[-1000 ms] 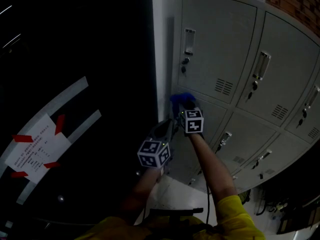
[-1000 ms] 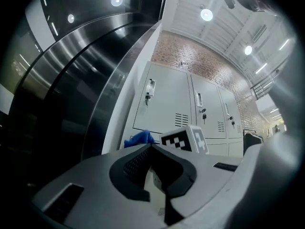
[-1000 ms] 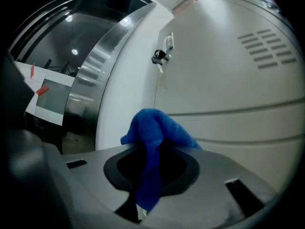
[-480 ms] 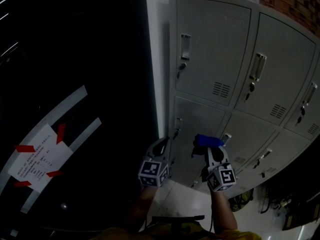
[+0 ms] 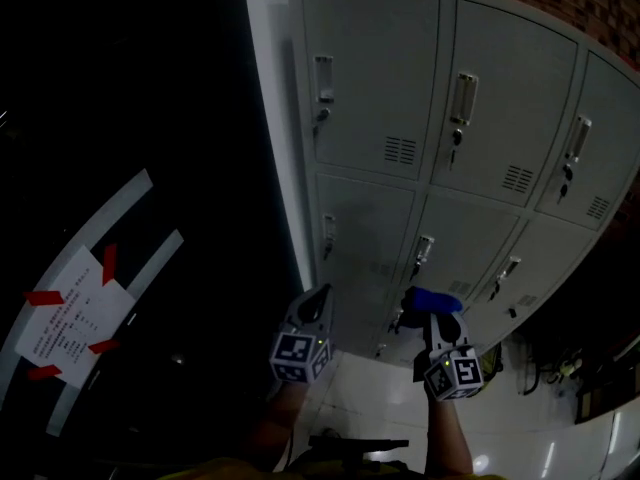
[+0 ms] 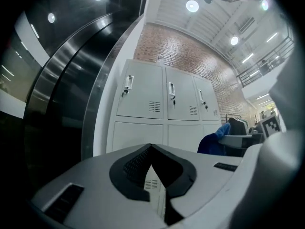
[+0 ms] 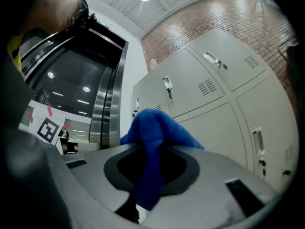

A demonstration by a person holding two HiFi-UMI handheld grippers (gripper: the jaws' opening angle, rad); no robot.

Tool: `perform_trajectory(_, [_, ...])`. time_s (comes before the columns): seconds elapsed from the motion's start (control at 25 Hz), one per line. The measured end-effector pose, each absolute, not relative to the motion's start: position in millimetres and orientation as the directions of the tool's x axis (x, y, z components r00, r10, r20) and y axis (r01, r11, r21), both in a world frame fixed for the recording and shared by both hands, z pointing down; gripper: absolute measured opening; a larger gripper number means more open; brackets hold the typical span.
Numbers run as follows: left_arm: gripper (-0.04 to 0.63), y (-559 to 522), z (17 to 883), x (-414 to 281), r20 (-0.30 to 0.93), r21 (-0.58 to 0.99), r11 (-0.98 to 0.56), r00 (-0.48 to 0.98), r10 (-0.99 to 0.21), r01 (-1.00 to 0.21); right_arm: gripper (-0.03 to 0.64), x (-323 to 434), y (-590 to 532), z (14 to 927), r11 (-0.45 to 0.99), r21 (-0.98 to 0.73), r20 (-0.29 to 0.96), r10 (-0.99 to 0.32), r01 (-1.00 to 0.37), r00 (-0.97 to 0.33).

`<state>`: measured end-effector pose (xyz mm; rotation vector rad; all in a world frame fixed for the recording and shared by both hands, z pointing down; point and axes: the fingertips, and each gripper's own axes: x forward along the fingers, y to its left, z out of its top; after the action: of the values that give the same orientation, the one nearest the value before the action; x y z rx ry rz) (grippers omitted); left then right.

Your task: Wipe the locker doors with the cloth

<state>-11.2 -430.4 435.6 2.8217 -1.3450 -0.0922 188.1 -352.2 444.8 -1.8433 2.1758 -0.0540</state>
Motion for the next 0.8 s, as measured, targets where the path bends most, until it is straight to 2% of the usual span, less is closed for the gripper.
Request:
perform_trajectory(0.12, [-0.008, -384, 445, 2, -0.029, 0.030, -0.644, 0.643, -0.765, -0.765, 0.072, 203, -303, 456, 0.171, -0.265, -0.187, -0.975, -0.949, -0.124])
perform_trajectory(0.28, [-0.008, -304, 449, 28, -0.053, 0.007, -0.652, 0.651, -0.758, -0.758, 0.072, 225, -211, 468, 0.139, -0.228, -0.189, -0.977, -0.964, -0.096])
perform_trajectory(0.56, [-0.008, -95, 491, 79, -0.012, 0.099, -0.700, 0.702, -0.712, -0.707, 0.072, 278, 6, 504, 0.068, -0.278, -0.137, -0.990, -0.958, -0.030])
perform_trajectory(0.8, [-0.008, 20, 464, 77, -0.043, 0.097, -0.693, 0.692, -0.720, -0.715, 0.071, 296, 126, 494, 0.029, -0.268, -0.123, -0.992, -0.963, 0.005])
